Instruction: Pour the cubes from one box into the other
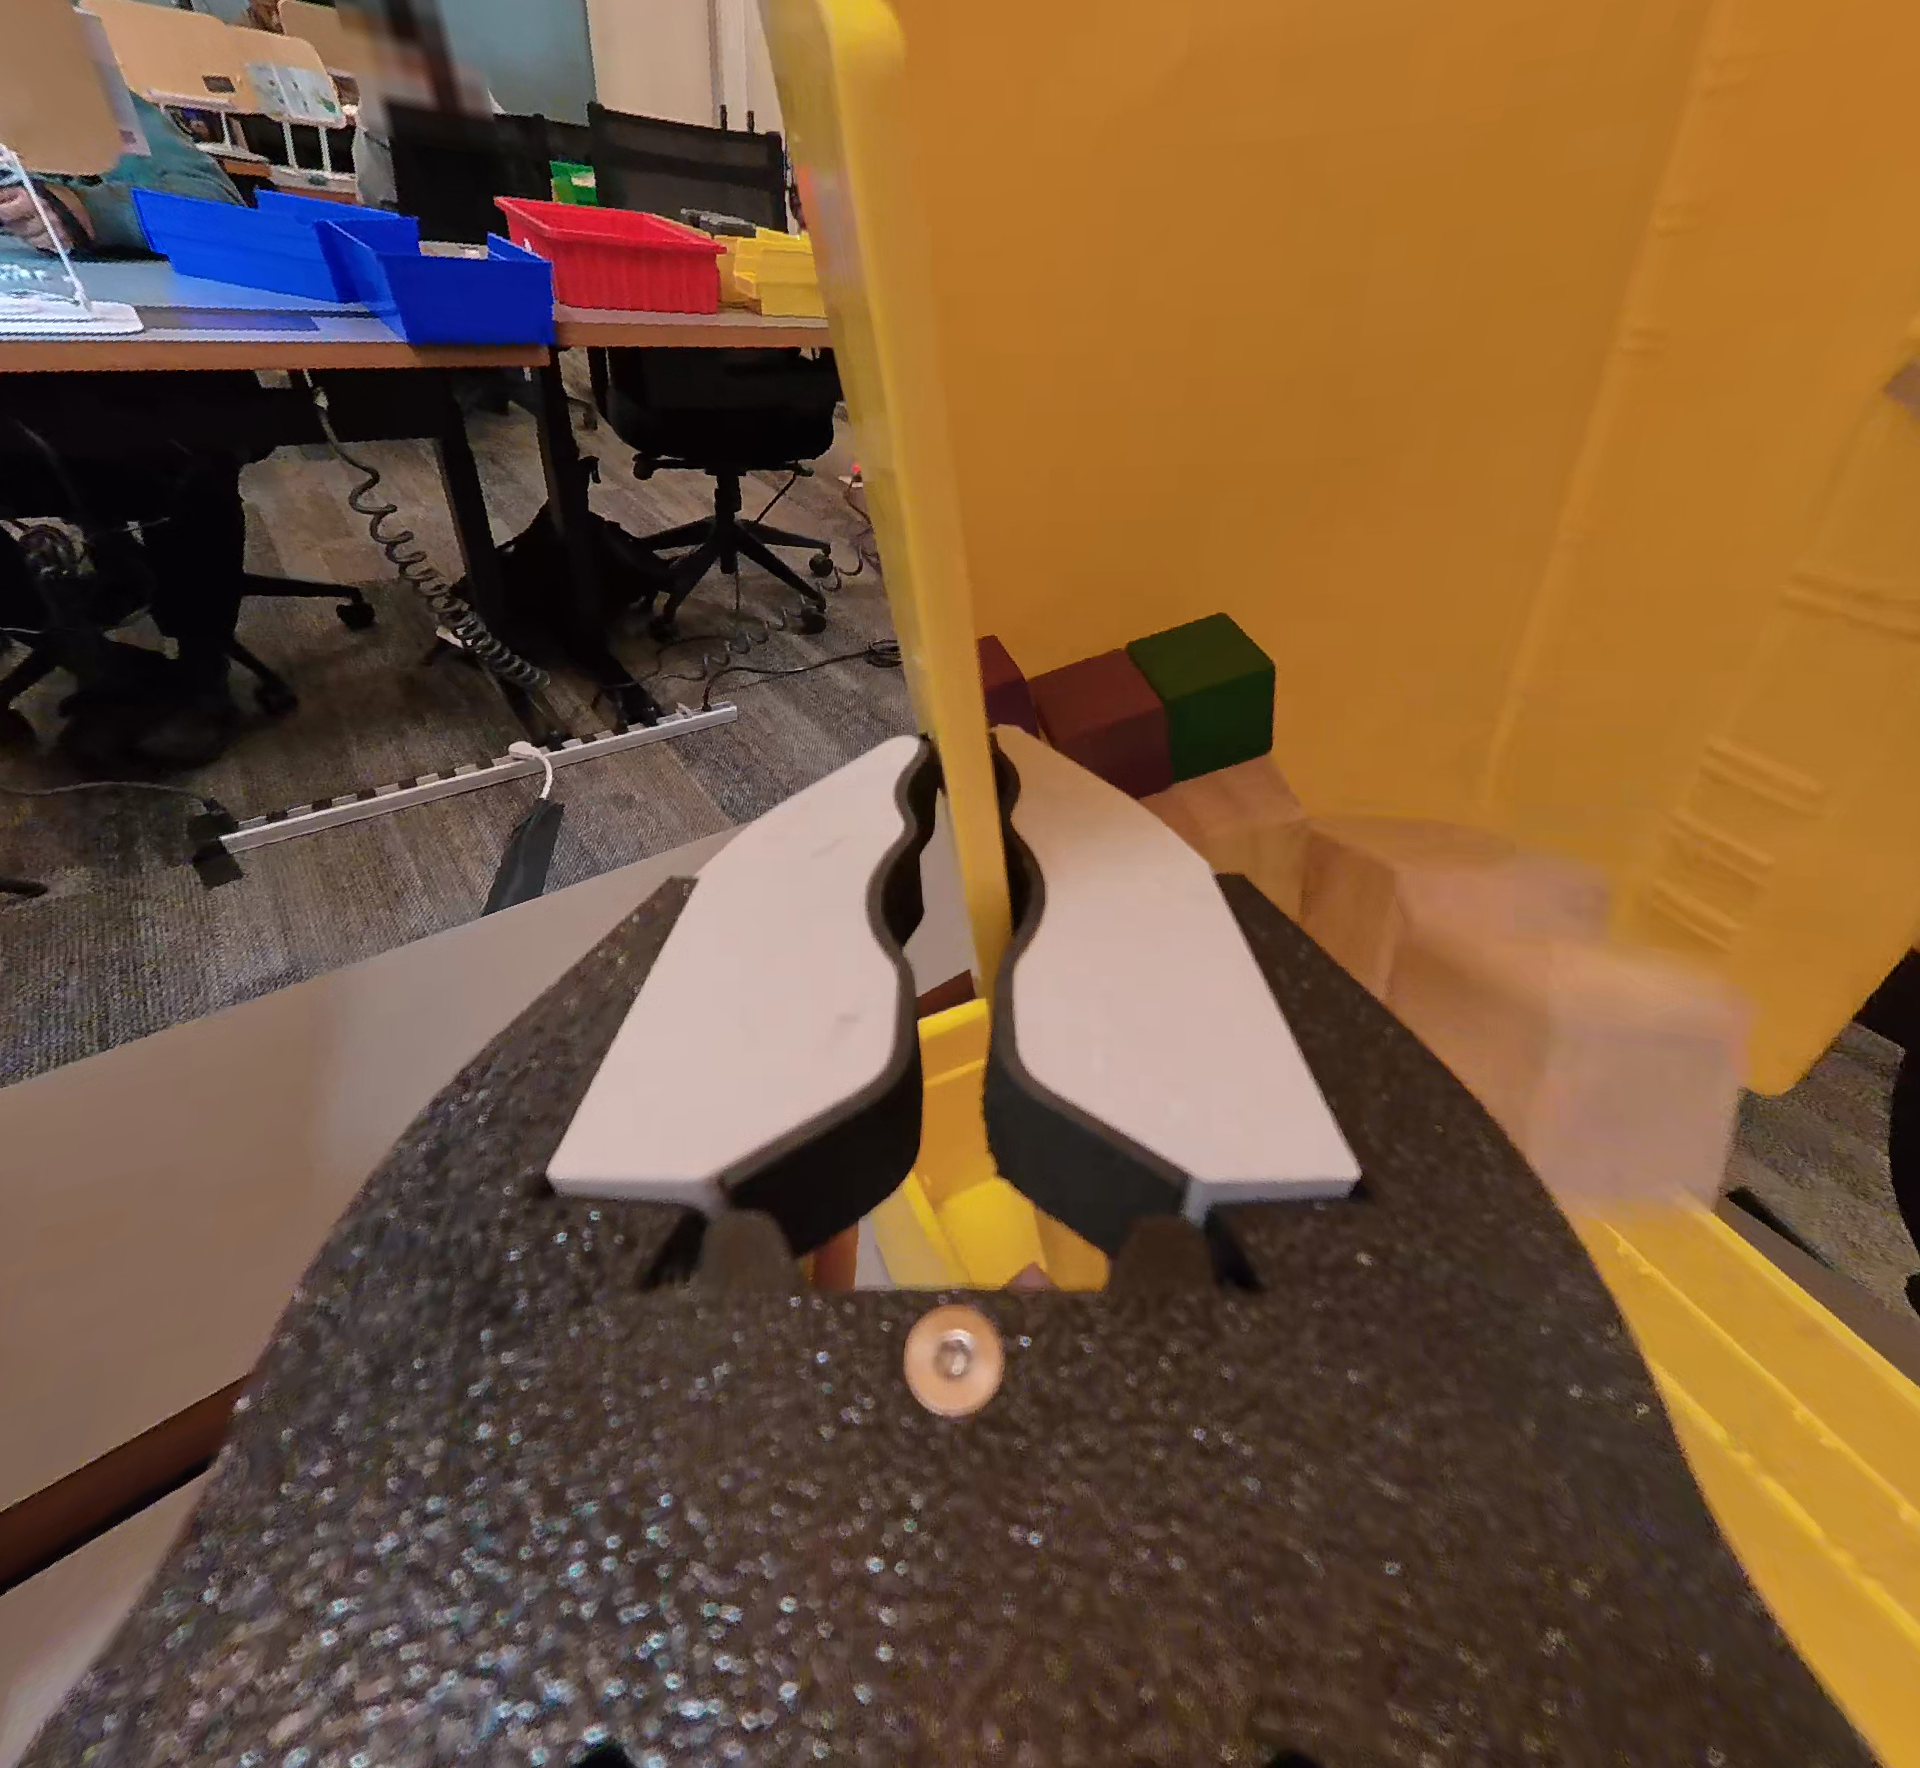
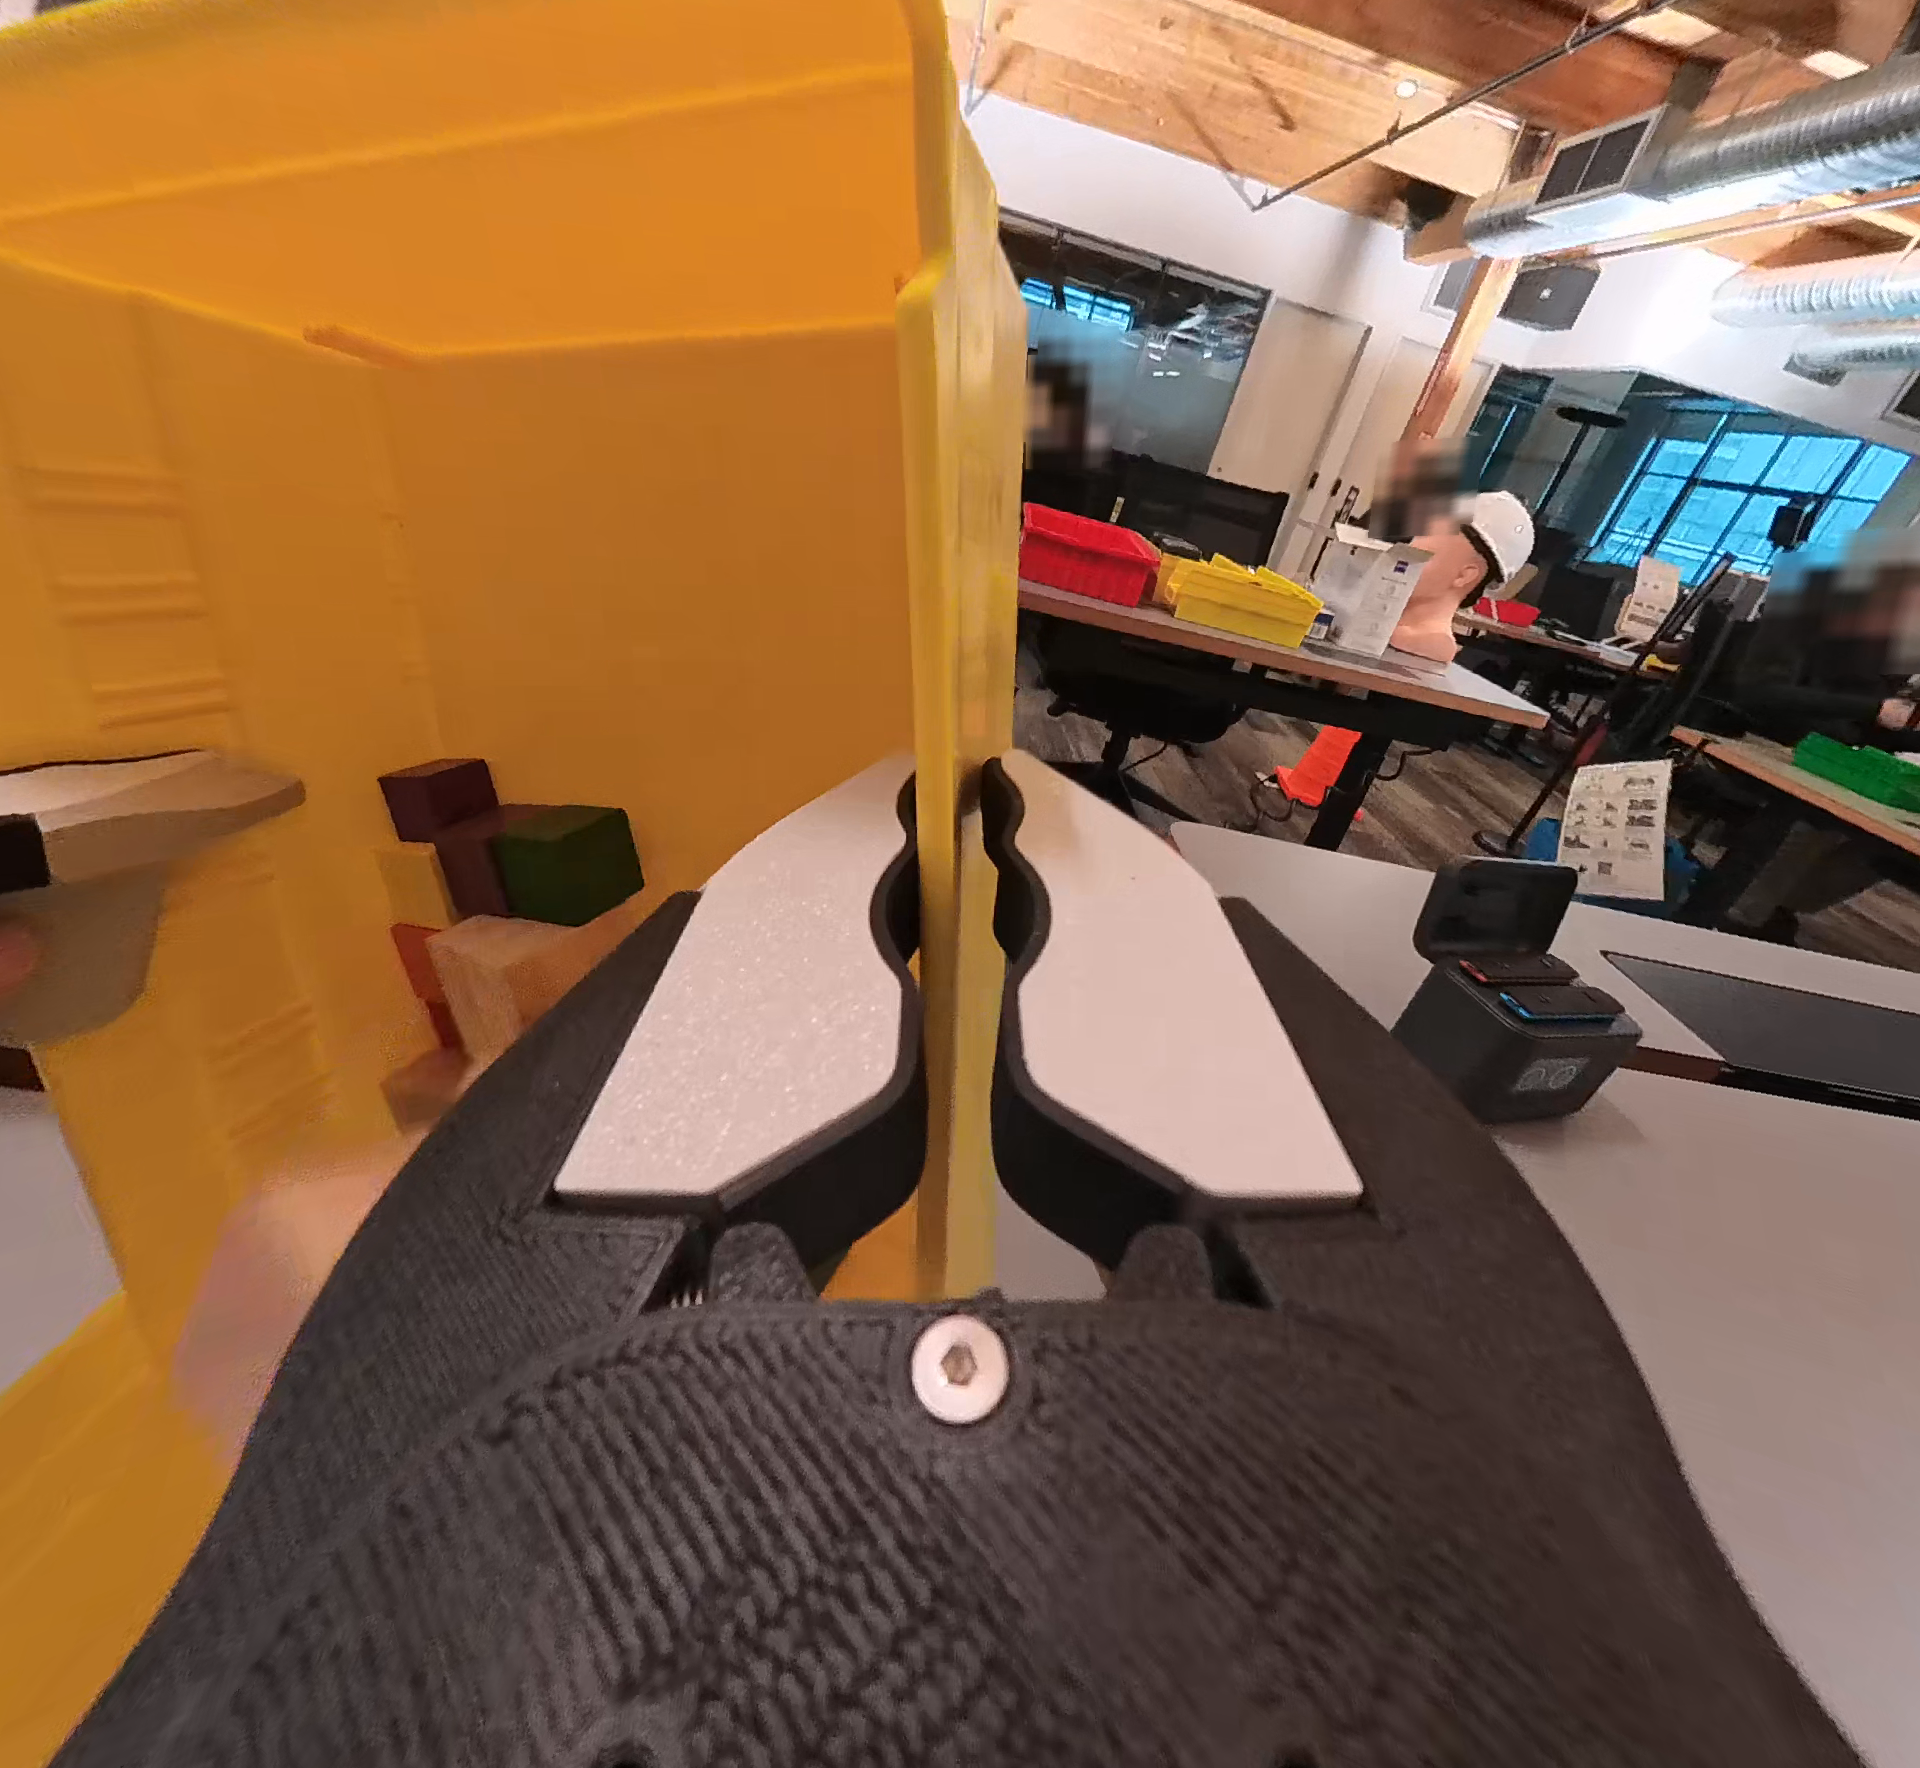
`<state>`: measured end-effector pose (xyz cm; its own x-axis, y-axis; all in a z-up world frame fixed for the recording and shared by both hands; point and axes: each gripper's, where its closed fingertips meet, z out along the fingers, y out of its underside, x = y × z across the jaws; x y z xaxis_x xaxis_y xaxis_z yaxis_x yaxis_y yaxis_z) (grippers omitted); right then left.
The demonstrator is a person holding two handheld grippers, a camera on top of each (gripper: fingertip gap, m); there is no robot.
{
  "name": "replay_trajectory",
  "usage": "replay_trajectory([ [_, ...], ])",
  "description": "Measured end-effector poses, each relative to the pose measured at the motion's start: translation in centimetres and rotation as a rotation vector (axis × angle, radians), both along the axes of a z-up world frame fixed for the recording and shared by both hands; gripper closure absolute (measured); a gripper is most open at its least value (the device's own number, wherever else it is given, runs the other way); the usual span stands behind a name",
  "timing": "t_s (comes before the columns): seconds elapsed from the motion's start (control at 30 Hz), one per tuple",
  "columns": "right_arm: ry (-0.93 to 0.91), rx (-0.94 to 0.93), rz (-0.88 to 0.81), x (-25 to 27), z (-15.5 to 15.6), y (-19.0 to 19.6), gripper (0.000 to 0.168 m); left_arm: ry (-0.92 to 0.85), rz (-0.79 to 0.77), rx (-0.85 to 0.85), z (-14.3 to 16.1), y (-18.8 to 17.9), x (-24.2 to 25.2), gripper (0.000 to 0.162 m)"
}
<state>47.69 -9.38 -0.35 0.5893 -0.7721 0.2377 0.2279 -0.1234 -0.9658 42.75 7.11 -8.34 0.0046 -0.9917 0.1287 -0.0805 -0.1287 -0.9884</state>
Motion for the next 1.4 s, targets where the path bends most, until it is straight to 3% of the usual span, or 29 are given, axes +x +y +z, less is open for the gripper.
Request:
replay_trajectory([
  [0.37, -0.065, 0.101, 0.001, -0.5, 0.7, -1.2, 0.159, -0.049, -0.019, 0.030, 0.9, -1.0, -0.1, 0.155],
  [0.53, -0.153, 0.160, 0.033, -1.5, 1.7, -1.5, 0.159, -0.153, -0.006, 0.047, 2.2, -1.1, -0.8, 0.154],
  [0.87, -0.174, 0.229, -0.041, -1.7, 2.2, -2.0, 0.160, -0.197, 0.040, 0.080, 5.2, -0.8, -1.1, 0.156],
  [1.4, -0.150, 0.334, -0.027, -1.3, 0.9, -3.0, 0.160, -0.209, -0.016, 0.108, 4.7, -1.8, -0.8, 0.154],
])
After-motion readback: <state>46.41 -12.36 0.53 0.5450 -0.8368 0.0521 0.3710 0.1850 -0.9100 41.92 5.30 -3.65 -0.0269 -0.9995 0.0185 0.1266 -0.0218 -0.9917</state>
